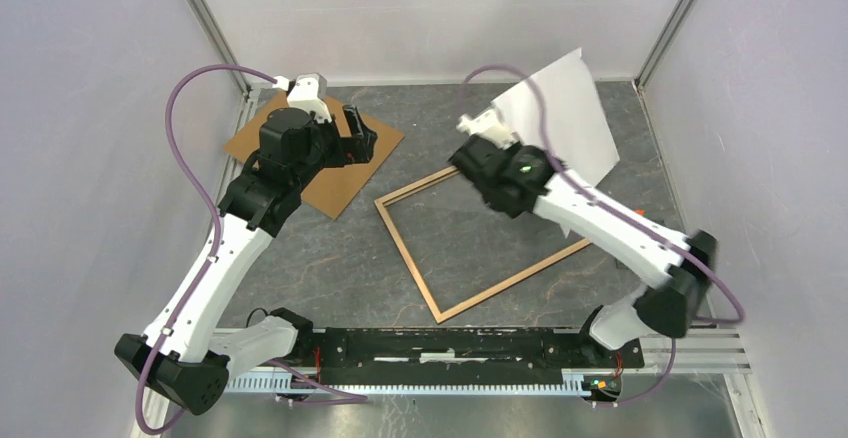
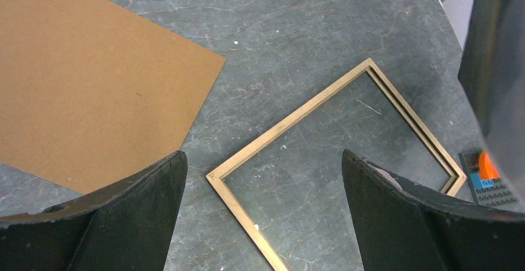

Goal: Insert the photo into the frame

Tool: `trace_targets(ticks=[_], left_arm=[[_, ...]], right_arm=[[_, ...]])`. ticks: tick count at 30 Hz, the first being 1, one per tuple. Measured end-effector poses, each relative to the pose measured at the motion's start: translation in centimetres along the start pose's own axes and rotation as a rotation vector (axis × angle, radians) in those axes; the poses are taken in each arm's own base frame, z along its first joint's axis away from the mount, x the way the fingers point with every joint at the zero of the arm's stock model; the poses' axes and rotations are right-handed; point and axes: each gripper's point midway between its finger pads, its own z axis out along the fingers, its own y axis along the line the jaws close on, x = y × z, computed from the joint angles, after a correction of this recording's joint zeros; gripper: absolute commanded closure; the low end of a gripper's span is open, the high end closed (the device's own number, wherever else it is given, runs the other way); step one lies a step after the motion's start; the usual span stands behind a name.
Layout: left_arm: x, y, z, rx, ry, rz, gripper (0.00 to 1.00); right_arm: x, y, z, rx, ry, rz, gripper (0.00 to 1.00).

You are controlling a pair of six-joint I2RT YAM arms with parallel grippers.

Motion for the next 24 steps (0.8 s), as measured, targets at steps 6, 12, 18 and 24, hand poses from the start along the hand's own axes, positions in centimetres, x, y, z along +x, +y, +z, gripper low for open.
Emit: trace_targets(ticks=[6,12,18,24], left_arm=[[-0.2,1.4,0.4,-0.046,-0.004,-0.01,0.0],[0.0,2.7,1.1,-0.085,0.009,-0.019,0.0],[0.0,2.9,1.1,-0.092,0.009,-0.021,0.0],[-0.1,3.2,1.2,-0.098,0.009,-0.024,0.0]], right_arm=[[2.7,9.4,-0.4,-0.076,0.069,-0.324,1.0],[6.0,17.2,0.3,-0.183,0.184,-0.496,1.0],[8.8,23.8,0.6,-0.359,0.291,-0.511,1.0],[11.6,28.3,-0.9,-0.581,0.356,-0.414,1.0]])
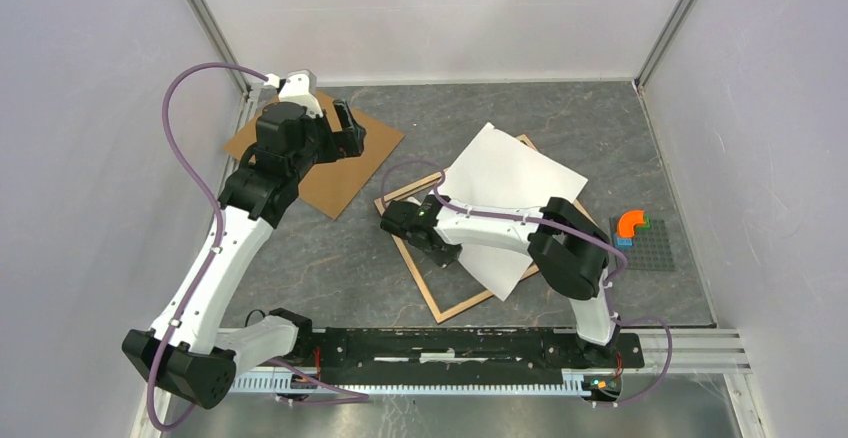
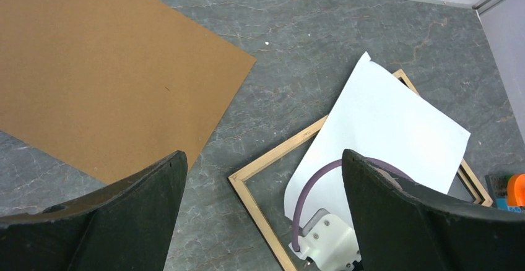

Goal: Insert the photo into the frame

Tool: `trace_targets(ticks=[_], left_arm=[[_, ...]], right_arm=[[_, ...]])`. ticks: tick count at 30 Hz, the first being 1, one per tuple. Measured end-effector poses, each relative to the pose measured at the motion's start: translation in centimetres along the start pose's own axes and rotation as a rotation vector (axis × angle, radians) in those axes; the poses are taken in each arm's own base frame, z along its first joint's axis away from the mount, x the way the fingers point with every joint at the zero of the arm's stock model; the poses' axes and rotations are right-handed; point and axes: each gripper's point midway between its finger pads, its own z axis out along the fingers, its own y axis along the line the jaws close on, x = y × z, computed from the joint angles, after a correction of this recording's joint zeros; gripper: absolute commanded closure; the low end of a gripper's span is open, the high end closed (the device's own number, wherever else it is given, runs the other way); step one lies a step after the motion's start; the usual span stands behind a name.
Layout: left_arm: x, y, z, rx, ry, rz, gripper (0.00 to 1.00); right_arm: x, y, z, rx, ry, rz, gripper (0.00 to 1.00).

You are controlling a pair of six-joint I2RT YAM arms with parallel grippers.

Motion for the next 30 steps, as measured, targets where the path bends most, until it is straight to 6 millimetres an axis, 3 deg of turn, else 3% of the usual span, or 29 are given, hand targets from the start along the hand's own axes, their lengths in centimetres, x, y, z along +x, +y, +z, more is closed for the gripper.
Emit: trace_targets(ticks=[5,11,20,26,30], left_arm=[[0.1,0.0,0.1,0.0,0.005,0.0,0.0],[0.1,0.0,0.1,0.001,0.005,0.0,0.0],[0.2,-0.3,0.1,0.02,0.012,0.0,0.0],[0.2,-0.3,0.1,0.021,0.012,0.0,0.0],[0.3,-0.4,0.0,0.024,0.013,0.0,0.0]], right_arm=[[-0.4,2.3,0.0,-0.109,-0.04,0.132,1.0],[-1.6,1.4,-2.2,-0.074,-0.113,0.281,1.0],[1.1,0.4,-2.5,0.036,-0.021,0.496,1.0],[3.1,0.2,-2.8,0.044,-0.026,0.546,1.0],[2.1,1.0,-3.2,-0.013,-0.069,0.551,1.0]])
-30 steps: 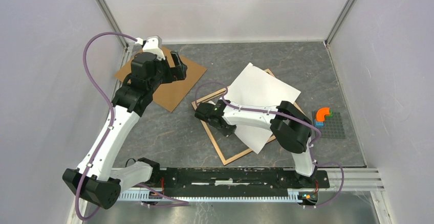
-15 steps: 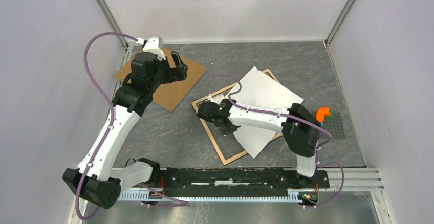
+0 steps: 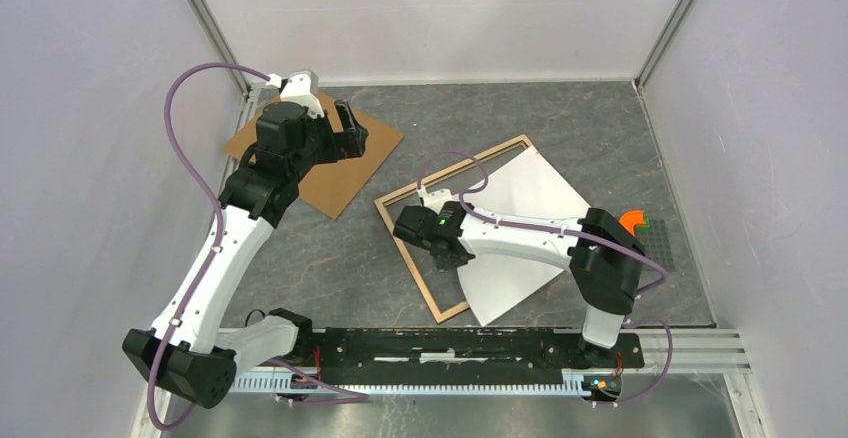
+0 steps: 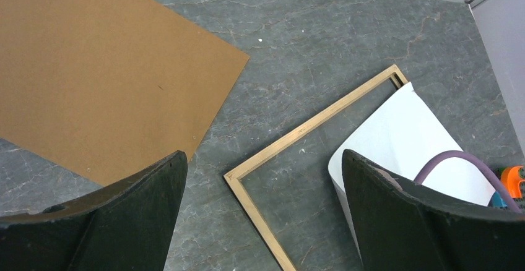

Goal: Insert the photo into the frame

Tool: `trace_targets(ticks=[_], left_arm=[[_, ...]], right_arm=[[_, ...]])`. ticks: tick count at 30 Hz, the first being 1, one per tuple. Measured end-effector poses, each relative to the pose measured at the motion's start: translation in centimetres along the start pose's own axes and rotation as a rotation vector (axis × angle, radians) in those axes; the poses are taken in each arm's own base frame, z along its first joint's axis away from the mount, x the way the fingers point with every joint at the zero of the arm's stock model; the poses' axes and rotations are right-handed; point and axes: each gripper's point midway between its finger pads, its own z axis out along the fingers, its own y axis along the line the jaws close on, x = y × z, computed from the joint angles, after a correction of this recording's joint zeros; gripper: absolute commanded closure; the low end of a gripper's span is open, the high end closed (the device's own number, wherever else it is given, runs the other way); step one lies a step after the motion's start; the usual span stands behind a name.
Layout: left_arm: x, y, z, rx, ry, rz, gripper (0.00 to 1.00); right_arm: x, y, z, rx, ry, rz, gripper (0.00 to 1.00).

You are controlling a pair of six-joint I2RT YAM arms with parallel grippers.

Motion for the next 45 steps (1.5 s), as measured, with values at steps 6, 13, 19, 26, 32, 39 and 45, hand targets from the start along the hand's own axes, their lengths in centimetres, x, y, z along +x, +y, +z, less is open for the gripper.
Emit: trace_targets(ticks=[6,13,19,26,32,39,45], left_arm=[[0.0,0.0,0.0,0.0,0.0,0.0,0.0],[0.0,0.0,0.0,0.0,0.0,0.0,0.0],[0.0,0.0,0.0,-0.001,0.0,0.0,0.0],[0.0,0.0,0.0,0.0,0.0,0.0,0.0],[0.0,0.0,0.0,0.0,0.0,0.0,0.0],[0.0,0.0,0.0,0.0,0.0,0.0,0.0],[0.0,0.0,0.0,0.0,0.0,0.0,0.0]], right_arm=[[-2.8,3.3,0.1,-0.072,-0.043,0.022,1.0],[-5.0,4.9,1.6,-0.095,-0.053,0.096,1.0],[-5.2,4.5,3.0,-0.066,-0.036,0.134,1.0],[-5.9,4.1,3.4,-0.063,-0.039,0.176,0.9],[-6.4,4.3,3.7,-0.079,-0.051,0.177,0.67],[-6.9,5.3,3.6,-0.128,-0.062,0.144,0.4],[-7.0,6.2,3.4,-0.183,-0.067,0.122,0.32]])
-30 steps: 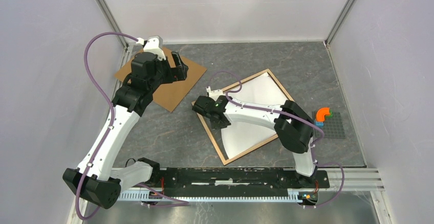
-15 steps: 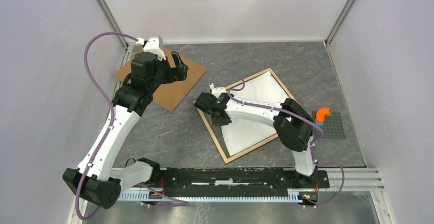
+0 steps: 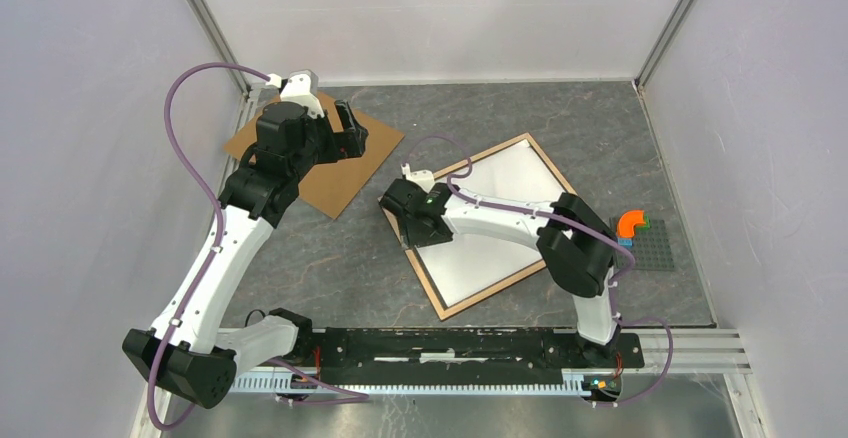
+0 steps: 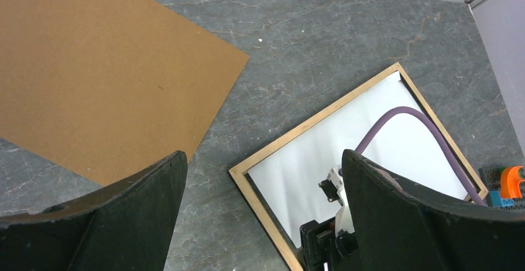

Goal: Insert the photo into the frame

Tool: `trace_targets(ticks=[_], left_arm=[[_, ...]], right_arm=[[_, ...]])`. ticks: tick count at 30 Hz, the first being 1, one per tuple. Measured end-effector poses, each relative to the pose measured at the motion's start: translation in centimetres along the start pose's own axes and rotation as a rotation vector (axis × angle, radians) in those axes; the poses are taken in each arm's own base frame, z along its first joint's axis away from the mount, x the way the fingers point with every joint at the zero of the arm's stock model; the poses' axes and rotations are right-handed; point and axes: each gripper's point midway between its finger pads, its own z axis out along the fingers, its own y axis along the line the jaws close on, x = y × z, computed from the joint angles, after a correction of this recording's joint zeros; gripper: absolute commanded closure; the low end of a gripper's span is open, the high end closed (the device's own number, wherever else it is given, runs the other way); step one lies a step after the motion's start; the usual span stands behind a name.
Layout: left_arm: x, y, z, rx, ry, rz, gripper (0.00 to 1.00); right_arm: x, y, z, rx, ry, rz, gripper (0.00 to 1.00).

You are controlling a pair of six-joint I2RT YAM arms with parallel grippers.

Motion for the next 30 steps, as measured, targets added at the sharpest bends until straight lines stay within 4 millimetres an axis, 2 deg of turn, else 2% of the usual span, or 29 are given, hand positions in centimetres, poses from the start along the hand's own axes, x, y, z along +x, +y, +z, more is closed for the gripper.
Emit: trace_targets(ticks=[5,9,12,14,18,22,24,28,30], left_arm=[[0.0,0.0,0.0,0.0,0.0,0.0,0.0],[0.0,0.0,0.0,0.0,-0.001,0.0,0.0],[0.0,0.0,0.1,-0.001,0.0,0.0,0.0],[0.0,0.1,0.4,-0.003,0.001,-0.002,0.0],[1.2,0.8,2.4,-0.038,0.046,0.0,0.0],[4.9,3.3,5.3,-0.124,0.175,-0.081,0.0],[7.9,6.5,5.8,-0.197,0.242,-0.187,0.0],[14.4,12.0,4.8,-0.368,0.369,-0.4,0.0],[16.5,13.2,4.1,-0.426,0.409,-0.481,0.0]], right_arm=[[0.6,-0.2,-0.9,-0.048,0.007,-0.028,0.19],[1.0,-0.2,-2.1,-0.168,-0.026,-0.09,0.12],[1.2,-0.6,-3.2,-0.308,-0.089,-0.133,0.09],[0.6,-1.4,-3.7,-0.382,-0.13,-0.134,0.09],[-3.9,-2.7,-3.2,-0.526,-0.257,-0.036,0.06],[-8.9,-4.3,-2.4,-0.587,-0.366,0.033,0.06],[-12.1,-4.0,-1.7,-0.609,-0.411,0.04,0.04],[-18.5,-2.7,0.0,-0.658,-0.495,0.037,0.03],[-21.8,-1.9,1.1,-0.679,-0.533,0.036,0.03]])
